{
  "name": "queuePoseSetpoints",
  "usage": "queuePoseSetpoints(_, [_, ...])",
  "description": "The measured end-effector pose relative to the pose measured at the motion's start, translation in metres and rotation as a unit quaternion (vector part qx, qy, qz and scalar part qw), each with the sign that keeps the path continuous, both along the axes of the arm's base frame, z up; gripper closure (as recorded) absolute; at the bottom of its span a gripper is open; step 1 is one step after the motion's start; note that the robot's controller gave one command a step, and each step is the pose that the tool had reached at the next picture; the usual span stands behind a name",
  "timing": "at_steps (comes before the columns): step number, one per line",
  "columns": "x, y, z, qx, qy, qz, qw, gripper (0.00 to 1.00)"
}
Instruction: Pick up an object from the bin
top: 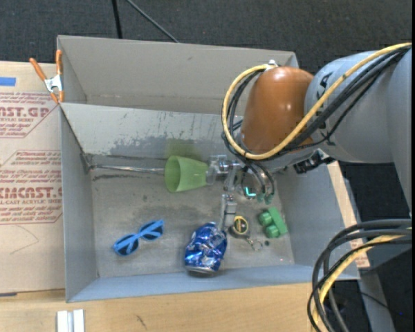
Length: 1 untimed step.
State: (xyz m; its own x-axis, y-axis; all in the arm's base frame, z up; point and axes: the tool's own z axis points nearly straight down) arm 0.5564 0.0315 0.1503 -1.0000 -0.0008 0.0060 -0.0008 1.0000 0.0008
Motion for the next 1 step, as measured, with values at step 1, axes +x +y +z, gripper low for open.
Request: queuePoseSetpoints(1, [-0.0502, 0.0013, -0.0761, 0.0, -0.0018, -0.007, 1.0, 0.0])
